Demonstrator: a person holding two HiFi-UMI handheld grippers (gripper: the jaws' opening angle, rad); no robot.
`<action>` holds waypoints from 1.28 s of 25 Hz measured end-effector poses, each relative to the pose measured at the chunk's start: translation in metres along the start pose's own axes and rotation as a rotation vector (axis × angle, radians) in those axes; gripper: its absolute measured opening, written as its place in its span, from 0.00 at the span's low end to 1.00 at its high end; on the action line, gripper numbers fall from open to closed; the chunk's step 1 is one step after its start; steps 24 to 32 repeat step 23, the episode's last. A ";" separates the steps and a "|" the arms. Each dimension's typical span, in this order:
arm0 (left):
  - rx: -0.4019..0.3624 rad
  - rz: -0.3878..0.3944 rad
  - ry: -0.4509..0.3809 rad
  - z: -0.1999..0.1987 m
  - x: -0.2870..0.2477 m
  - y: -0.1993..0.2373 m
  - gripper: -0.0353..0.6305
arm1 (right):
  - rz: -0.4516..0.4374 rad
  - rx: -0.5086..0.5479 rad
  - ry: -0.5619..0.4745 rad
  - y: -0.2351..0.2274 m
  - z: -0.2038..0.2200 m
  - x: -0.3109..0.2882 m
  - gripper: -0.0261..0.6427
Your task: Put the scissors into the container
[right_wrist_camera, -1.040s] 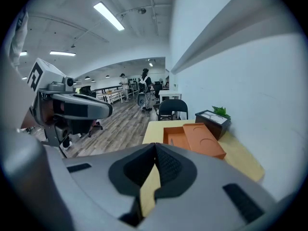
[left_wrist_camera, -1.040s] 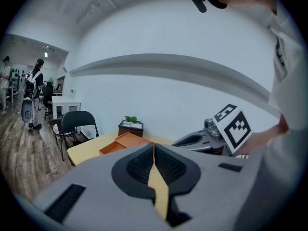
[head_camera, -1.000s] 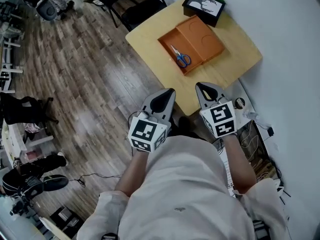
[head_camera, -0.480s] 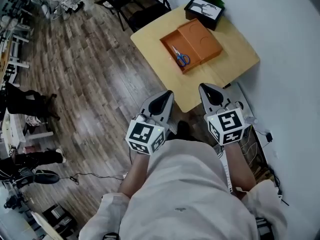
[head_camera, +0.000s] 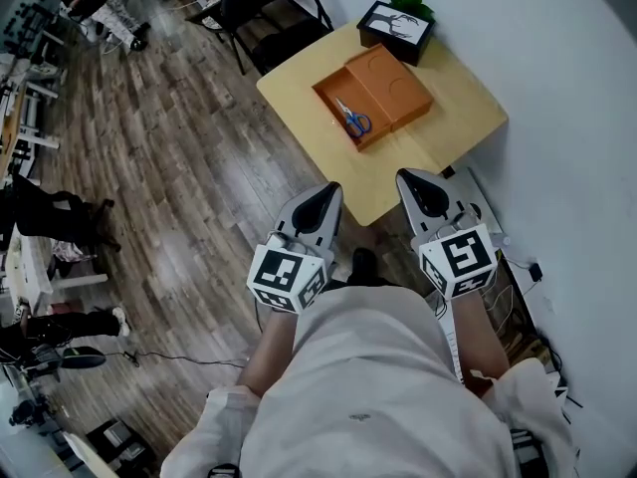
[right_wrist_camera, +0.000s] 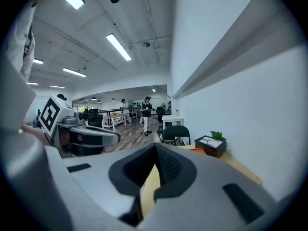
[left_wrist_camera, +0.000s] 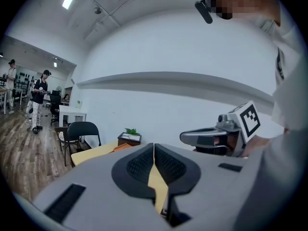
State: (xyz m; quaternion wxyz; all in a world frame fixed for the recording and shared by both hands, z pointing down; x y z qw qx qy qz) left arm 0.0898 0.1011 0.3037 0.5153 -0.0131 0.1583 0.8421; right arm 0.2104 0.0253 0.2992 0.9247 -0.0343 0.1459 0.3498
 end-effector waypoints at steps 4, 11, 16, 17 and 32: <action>0.004 -0.003 -0.011 -0.002 0.006 -0.001 0.06 | 0.000 -0.008 -0.011 0.004 0.001 0.007 0.04; 0.006 0.004 -0.025 -0.004 0.018 0.000 0.06 | 0.011 -0.022 -0.024 0.017 -0.002 0.014 0.04; 0.004 0.011 -0.019 -0.001 0.018 -0.004 0.06 | 0.012 -0.016 -0.032 0.018 -0.002 0.020 0.04; 0.003 0.013 -0.017 -0.001 0.018 -0.004 0.06 | 0.012 -0.016 -0.032 0.018 -0.001 0.020 0.04; -0.004 0.020 -0.019 -0.003 0.018 -0.005 0.06 | 0.004 -0.019 -0.029 0.020 0.001 0.021 0.04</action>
Point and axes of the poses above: the fingertips, and each gripper's own axes: x backward along the fingers, y to its left, z out of its underside, the point moved 4 cm from there along x, backward along the fingers, and after that the axes turned 15 degrees about z, right-handed, at the moved point
